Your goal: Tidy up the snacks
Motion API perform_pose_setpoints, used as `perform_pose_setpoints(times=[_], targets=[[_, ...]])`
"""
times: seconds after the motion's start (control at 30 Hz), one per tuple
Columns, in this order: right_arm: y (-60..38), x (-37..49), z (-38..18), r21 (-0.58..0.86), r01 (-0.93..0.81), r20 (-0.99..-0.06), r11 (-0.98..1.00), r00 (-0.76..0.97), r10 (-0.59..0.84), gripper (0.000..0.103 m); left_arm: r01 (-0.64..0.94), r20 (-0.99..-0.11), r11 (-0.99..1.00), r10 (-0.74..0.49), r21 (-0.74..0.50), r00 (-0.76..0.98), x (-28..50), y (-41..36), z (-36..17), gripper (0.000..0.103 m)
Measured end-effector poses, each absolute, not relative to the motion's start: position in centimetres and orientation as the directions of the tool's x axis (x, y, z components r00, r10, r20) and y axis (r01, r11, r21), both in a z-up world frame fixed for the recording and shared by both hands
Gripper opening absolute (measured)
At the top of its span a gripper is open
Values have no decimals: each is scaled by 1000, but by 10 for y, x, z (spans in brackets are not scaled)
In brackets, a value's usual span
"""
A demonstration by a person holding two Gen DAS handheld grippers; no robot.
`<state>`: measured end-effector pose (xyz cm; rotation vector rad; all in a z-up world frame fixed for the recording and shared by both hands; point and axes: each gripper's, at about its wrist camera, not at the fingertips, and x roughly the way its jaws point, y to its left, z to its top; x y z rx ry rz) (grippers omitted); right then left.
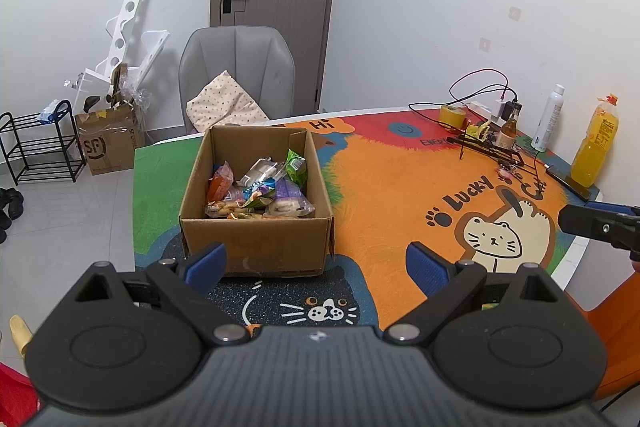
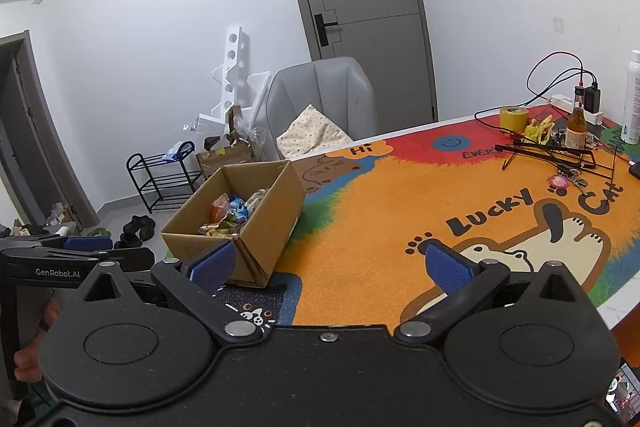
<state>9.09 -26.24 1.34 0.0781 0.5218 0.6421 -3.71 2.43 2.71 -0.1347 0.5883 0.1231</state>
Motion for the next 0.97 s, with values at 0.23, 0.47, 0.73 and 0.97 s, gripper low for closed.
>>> perform_pose_setpoints(times=[0.23, 0.47, 0.73, 0.97], targets=[[-262, 91, 14, 228, -552, -441, 802, 676, 590, 103, -154, -560, 984, 77, -91, 825, -37, 25, 28, 96], [-262, 90, 13, 227, -553, -440, 802, 676, 591, 103, -153, -559, 984, 77, -91, 825, -37, 25, 28, 96], [-260, 88, 12, 226, -555, -446, 801, 672, 592, 103, -143, -558, 985, 68, -91, 827, -38, 23, 27, 96], [-260, 87, 11, 225, -557, -452, 800, 667, 592, 103, -138, -552, 986, 65, -93, 831, -39, 22, 26, 96]])
